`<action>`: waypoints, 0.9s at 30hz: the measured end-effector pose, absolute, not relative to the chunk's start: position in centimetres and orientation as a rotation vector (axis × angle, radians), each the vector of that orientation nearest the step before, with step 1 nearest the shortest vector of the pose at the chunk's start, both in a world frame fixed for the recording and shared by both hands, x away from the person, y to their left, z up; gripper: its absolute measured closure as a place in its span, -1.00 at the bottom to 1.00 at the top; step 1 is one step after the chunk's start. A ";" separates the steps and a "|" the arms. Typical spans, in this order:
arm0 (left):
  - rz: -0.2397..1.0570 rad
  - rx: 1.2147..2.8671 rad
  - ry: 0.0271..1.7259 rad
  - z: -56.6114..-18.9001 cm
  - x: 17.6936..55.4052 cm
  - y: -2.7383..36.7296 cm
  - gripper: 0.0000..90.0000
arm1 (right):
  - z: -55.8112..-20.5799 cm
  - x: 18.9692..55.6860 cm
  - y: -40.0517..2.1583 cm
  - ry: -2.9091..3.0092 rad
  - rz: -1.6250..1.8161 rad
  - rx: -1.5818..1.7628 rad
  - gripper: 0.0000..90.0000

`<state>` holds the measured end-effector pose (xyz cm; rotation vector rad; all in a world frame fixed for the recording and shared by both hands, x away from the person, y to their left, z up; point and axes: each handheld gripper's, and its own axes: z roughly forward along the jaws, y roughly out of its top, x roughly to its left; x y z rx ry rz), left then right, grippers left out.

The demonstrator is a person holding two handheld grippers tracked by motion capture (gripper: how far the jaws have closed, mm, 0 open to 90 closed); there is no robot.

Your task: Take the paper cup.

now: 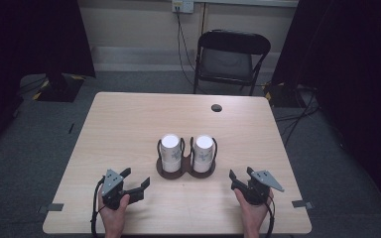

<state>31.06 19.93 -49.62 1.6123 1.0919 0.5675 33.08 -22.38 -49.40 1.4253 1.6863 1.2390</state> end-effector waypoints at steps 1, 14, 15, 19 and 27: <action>0.567 1.613 1.092 -49.6 31.1 19.9 -0.64 | -49.4 33.1 -22.4 1.687 1.240 1.428 -0.35; 0.565 1.615 1.093 -49.6 31.1 19.9 -0.64 | -49.4 33.0 -22.5 1.726 1.276 1.434 -0.26; 0.565 1.615 1.093 -49.6 31.1 19.9 -0.64 | -49.4 33.0 -22.5 1.726 1.276 1.434 -0.26; 0.566 1.616 1.086 -49.6 31.1 19.9 -0.64 | -49.1 32.9 -22.6 1.731 1.298 1.427 -0.24; 0.572 1.617 1.081 -49.6 31.0 19.9 -0.64 | -47.5 32.7 -21.6 1.766 1.366 1.357 -0.18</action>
